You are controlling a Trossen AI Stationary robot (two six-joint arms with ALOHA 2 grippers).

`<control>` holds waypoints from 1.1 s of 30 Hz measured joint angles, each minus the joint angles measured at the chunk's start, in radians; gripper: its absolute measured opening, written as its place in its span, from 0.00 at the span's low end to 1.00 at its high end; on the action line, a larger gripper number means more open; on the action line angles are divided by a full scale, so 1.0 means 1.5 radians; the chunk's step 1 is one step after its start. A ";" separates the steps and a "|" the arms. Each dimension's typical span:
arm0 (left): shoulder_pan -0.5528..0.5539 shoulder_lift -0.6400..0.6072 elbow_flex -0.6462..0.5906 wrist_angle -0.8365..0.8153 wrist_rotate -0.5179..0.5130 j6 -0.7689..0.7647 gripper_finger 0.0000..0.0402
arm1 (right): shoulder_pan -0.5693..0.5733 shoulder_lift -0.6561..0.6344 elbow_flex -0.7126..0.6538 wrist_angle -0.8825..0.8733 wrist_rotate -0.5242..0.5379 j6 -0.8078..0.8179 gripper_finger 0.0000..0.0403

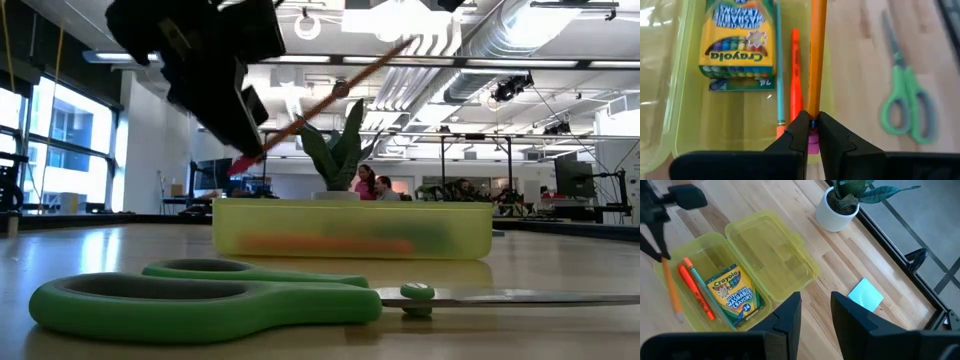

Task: Pack school essentials
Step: Put the orange pencil into the yellow school supply box

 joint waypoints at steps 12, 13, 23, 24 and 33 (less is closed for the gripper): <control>0.000 0.039 0.000 -0.002 -0.110 0.174 0.05 | 0.000 0.000 0.000 0.007 0.000 0.000 0.24; 0.004 0.039 0.000 -0.001 -0.115 0.194 0.05 | 0.000 0.000 0.000 0.007 0.000 -0.001 0.24; 0.060 0.038 0.000 -0.033 -0.115 0.301 0.05 | 0.000 0.000 0.000 0.007 0.000 -0.002 0.24; 0.064 0.038 0.000 -0.034 -0.109 0.308 0.05 | 0.000 0.000 0.000 0.007 0.000 -0.002 0.24; 0.066 0.038 0.000 -0.038 -0.084 0.335 0.05 | 0.000 0.000 0.000 0.007 0.000 -0.002 0.24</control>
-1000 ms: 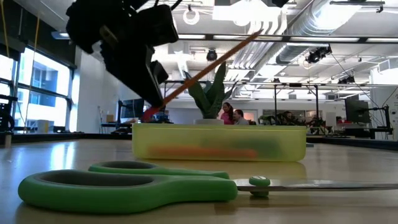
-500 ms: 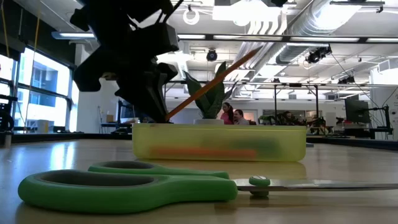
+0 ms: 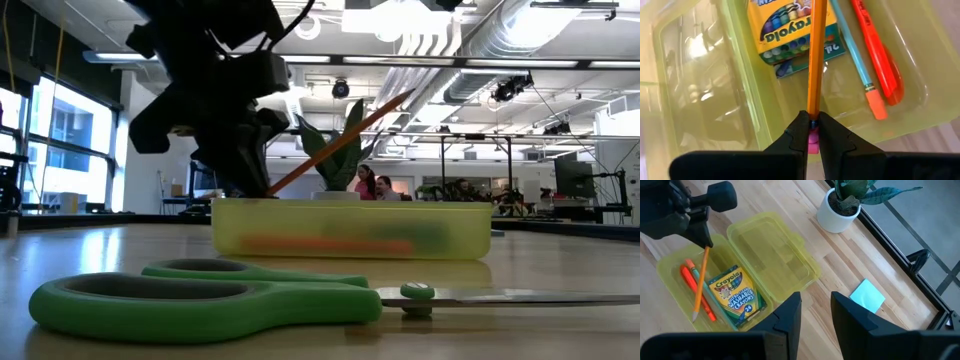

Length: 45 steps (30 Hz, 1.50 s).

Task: Pack school essentials
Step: Put the orange pencil into the yellow school supply box

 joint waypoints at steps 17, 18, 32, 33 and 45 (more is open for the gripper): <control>-0.008 0.000 0.000 -0.009 -0.042 0.003 0.28 | 0.000 0.000 0.000 0.000 0.000 0.000 0.24; -0.008 0.000 0.000 -0.008 -0.047 0.003 0.29 | 0.000 0.000 0.000 0.000 0.000 0.000 0.24; -0.042 -0.001 0.125 -0.190 -0.052 -0.020 0.30 | 0.000 0.004 0.000 0.030 -0.053 0.000 0.24; -0.047 -0.002 0.136 -0.209 -0.052 -0.020 0.30 | 0.002 0.006 0.000 0.032 -0.064 -0.004 0.24; -0.121 -0.141 0.111 -0.311 -0.040 -0.140 0.30 | 0.022 0.047 0.000 0.046 -0.090 -0.005 0.24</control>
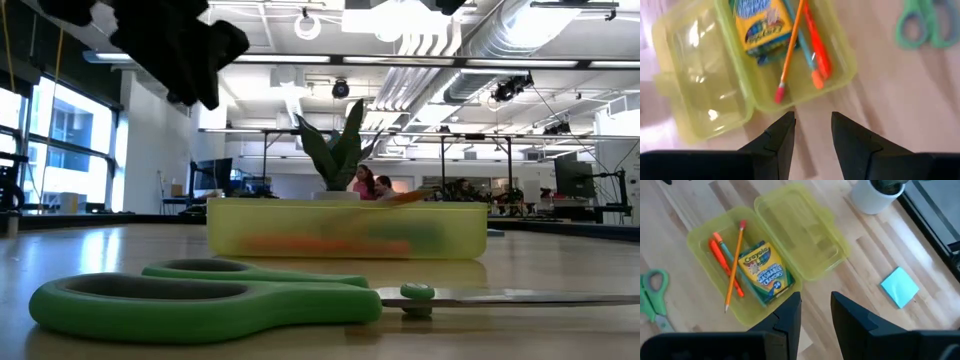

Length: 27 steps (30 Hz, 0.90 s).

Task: Pack school essentials
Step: Put the orange pencil into the yellow school supply box

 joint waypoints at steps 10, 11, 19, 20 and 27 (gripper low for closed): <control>-0.037 -0.164 -0.201 0.136 0.003 -0.108 0.30 | -0.009 0.043 0.000 0.124 -0.129 -0.107 0.24; -0.038 -0.172 -0.216 0.158 0.002 -0.114 0.30 | -0.011 0.048 0.000 0.132 -0.142 -0.111 0.24; -0.046 -0.217 -0.310 0.273 -0.008 -0.159 0.30 | -0.025 0.093 0.000 0.169 -0.179 -0.115 0.25; -0.049 -0.216 -0.319 0.294 -0.008 -0.163 0.30 | -0.029 0.100 0.000 0.171 -0.190 -0.115 0.26; -0.057 -0.224 -0.356 0.319 0.006 -0.168 0.30 | -0.044 0.143 0.000 0.191 -0.247 -0.116 0.38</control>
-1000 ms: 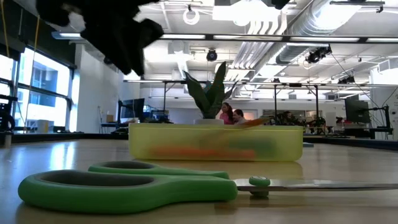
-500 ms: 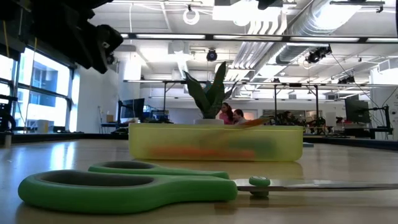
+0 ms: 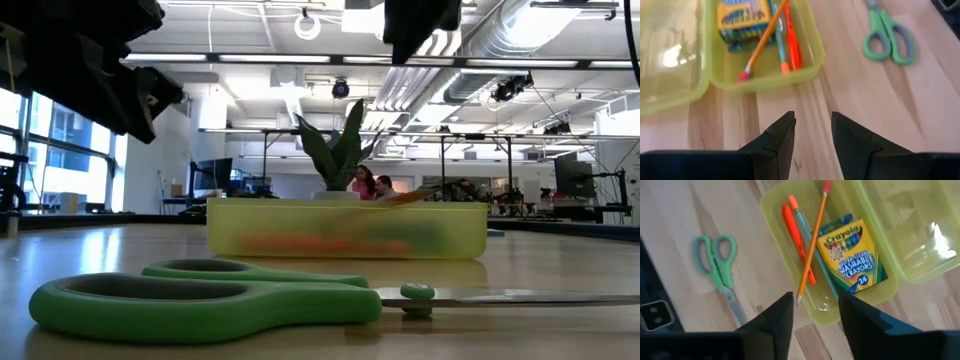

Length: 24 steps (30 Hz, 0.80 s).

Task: Pack school essentials
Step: Put the orange pencil into the yellow school supply box

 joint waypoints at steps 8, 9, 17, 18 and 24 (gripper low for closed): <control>0.000 -0.048 0.001 -0.048 -0.007 -0.032 0.30 | -0.013 0.063 0.000 0.004 -0.023 -0.056 0.44; 0.000 -0.055 0.001 -0.052 -0.007 -0.028 0.30 | -0.015 0.071 0.000 0.011 -0.024 -0.063 0.44; 0.000 -0.094 0.001 -0.032 -0.011 0.002 0.30 | -0.022 0.129 0.000 0.083 -0.027 -0.094 0.44; 0.000 -0.095 0.001 -0.031 -0.011 0.002 0.30 | -0.024 0.134 0.000 0.097 -0.027 -0.094 0.44; 0.000 -0.095 0.001 -0.031 -0.012 0.002 0.30 | -0.029 0.161 0.000 0.130 -0.005 -0.074 0.44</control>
